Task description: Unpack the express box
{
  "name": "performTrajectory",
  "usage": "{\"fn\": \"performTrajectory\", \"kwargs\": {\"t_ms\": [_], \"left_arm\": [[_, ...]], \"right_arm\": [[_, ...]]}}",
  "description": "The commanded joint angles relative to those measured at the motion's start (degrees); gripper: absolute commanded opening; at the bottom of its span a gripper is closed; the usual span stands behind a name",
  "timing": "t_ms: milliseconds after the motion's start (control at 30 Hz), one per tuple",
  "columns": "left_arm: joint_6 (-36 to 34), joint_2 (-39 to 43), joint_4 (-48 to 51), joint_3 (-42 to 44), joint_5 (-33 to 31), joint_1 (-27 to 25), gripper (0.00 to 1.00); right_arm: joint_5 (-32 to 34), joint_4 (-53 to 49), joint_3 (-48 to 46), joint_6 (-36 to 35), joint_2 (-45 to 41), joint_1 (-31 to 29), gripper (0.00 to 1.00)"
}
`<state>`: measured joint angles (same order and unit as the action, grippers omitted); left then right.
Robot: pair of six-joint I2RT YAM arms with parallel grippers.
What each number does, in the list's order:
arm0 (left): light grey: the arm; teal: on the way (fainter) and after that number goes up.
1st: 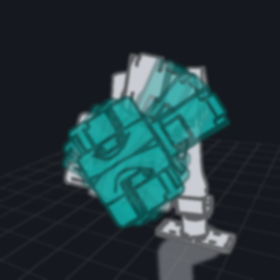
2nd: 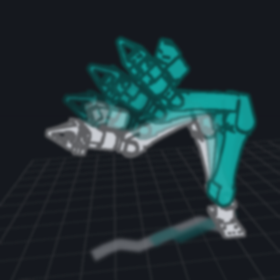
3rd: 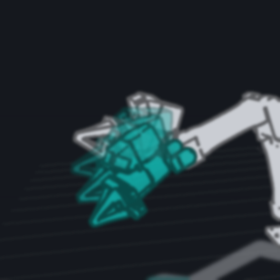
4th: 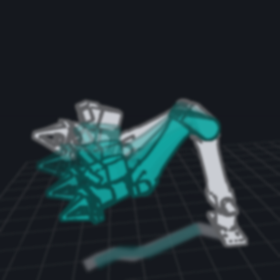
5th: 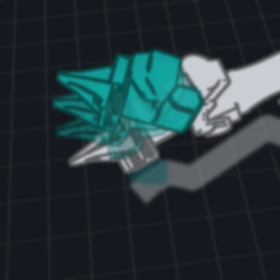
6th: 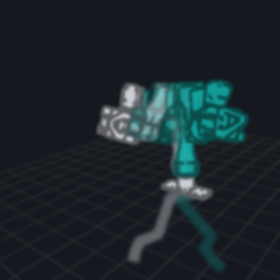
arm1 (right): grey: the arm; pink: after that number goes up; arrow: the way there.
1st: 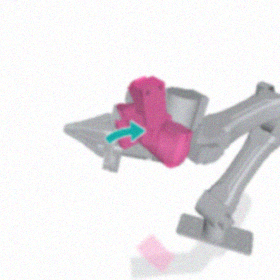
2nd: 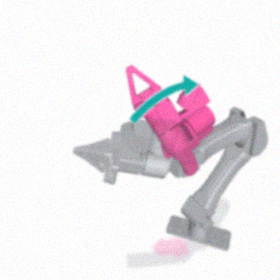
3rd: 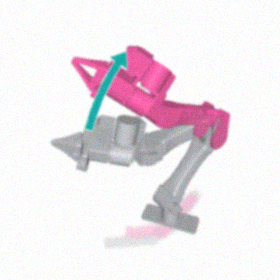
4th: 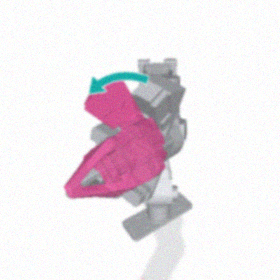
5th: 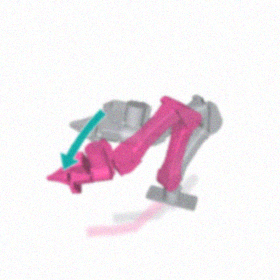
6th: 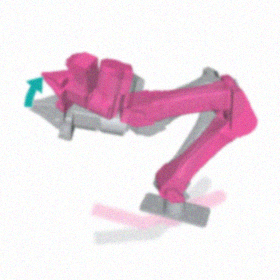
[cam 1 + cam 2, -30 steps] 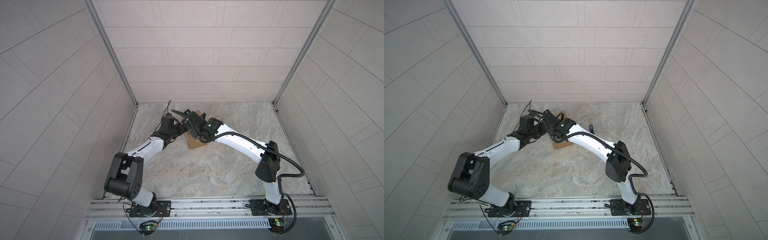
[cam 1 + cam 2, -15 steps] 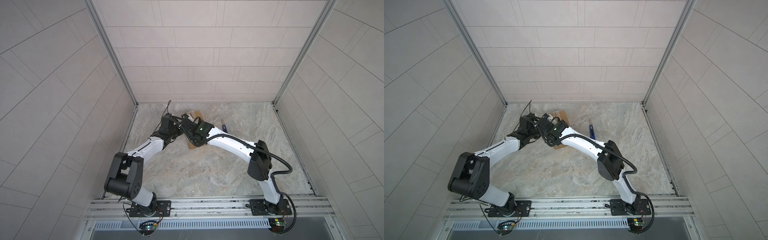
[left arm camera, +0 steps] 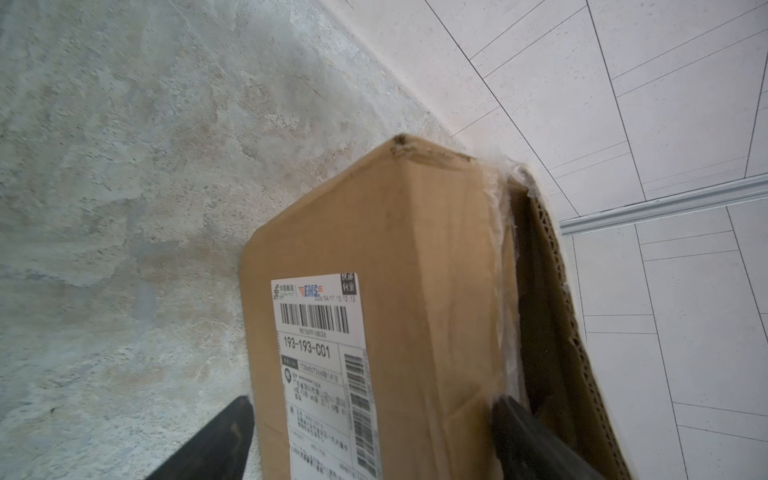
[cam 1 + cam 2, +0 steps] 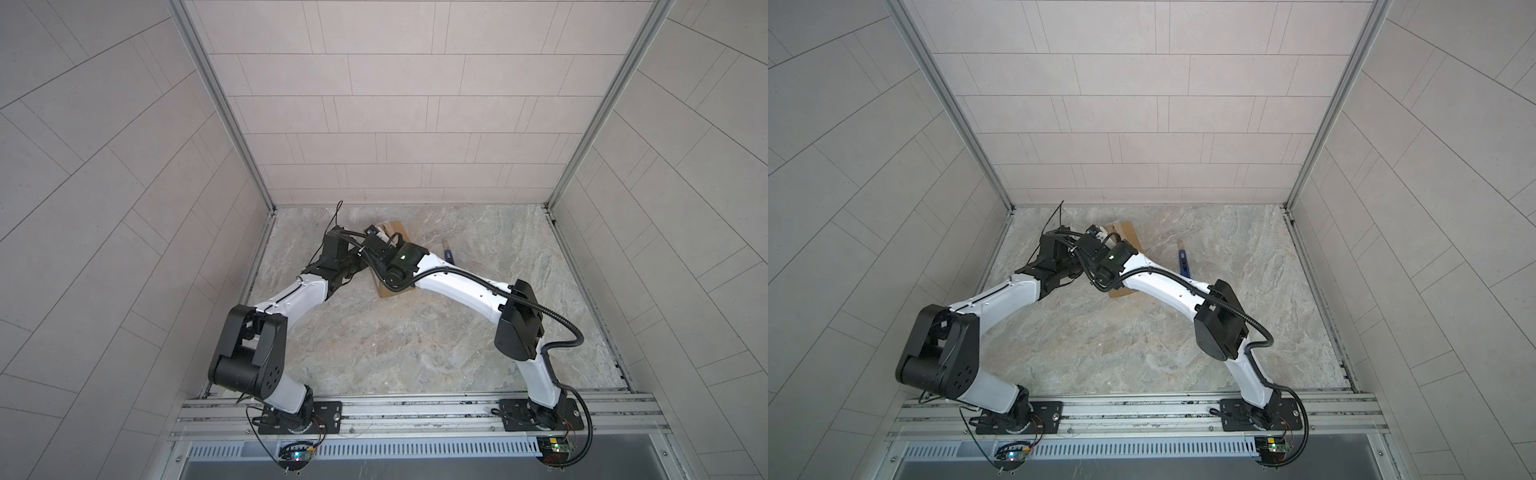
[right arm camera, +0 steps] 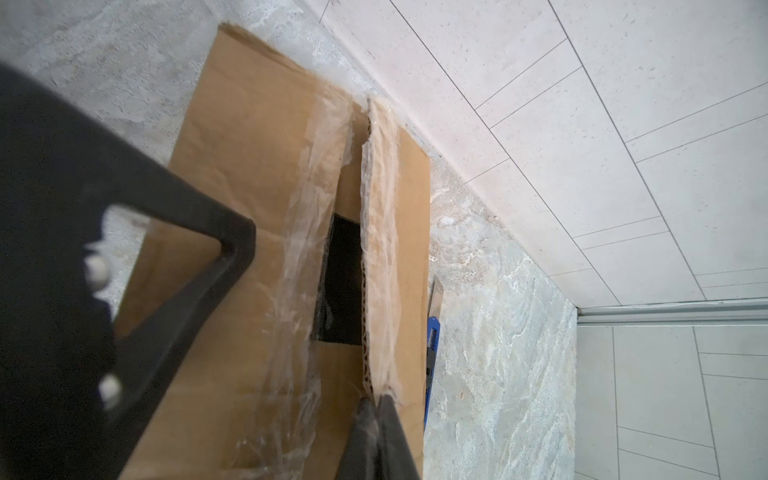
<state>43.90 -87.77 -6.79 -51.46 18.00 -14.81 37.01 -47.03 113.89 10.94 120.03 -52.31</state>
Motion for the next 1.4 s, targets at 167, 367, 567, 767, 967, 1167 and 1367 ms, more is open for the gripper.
{"fn": "performTrajectory", "kwargs": {"t_ms": [167, 367, 567, 767, 967, 1167, 1367], "left_arm": [[-1.3, -1.2, 3.9, 1.4, -1.5, -0.1, 0.92], [-1.6, -1.0, 4.4, 1.1, -1.5, 0.0, 0.91], [-2.0, -0.9, 5.2, 0.4, -1.3, 0.0, 0.91], [-2.0, -0.5, 5.4, 0.0, -1.5, 0.0, 0.91], [-4.1, 2.8, 7.6, -1.6, -1.5, 0.0, 0.92], [-6.6, 5.8, 14.4, -6.2, -3.4, 0.0, 0.92], [-8.1, 8.5, 17.6, -8.2, -6.0, 0.0, 0.93]], "right_arm": [[-0.6, 1.9, -2.3, 2.2, -6.3, 3.6, 0.0], [-9.5, 5.5, -7.4, 5.8, -11.0, 8.1, 0.0], [-26.5, 15.5, -20.6, 14.3, -18.5, 17.0, 0.16], [-38.1, 26.2, -32.7, 18.2, -23.4, 24.3, 0.28], [-44.8, 30.4, -36.6, 21.4, -22.7, 26.2, 0.29], [-32.8, 25.2, -33.2, 11.6, -28.4, 20.6, 0.39], [-22.7, 12.8, -20.7, 3.6, -27.0, 11.7, 0.49]]}}
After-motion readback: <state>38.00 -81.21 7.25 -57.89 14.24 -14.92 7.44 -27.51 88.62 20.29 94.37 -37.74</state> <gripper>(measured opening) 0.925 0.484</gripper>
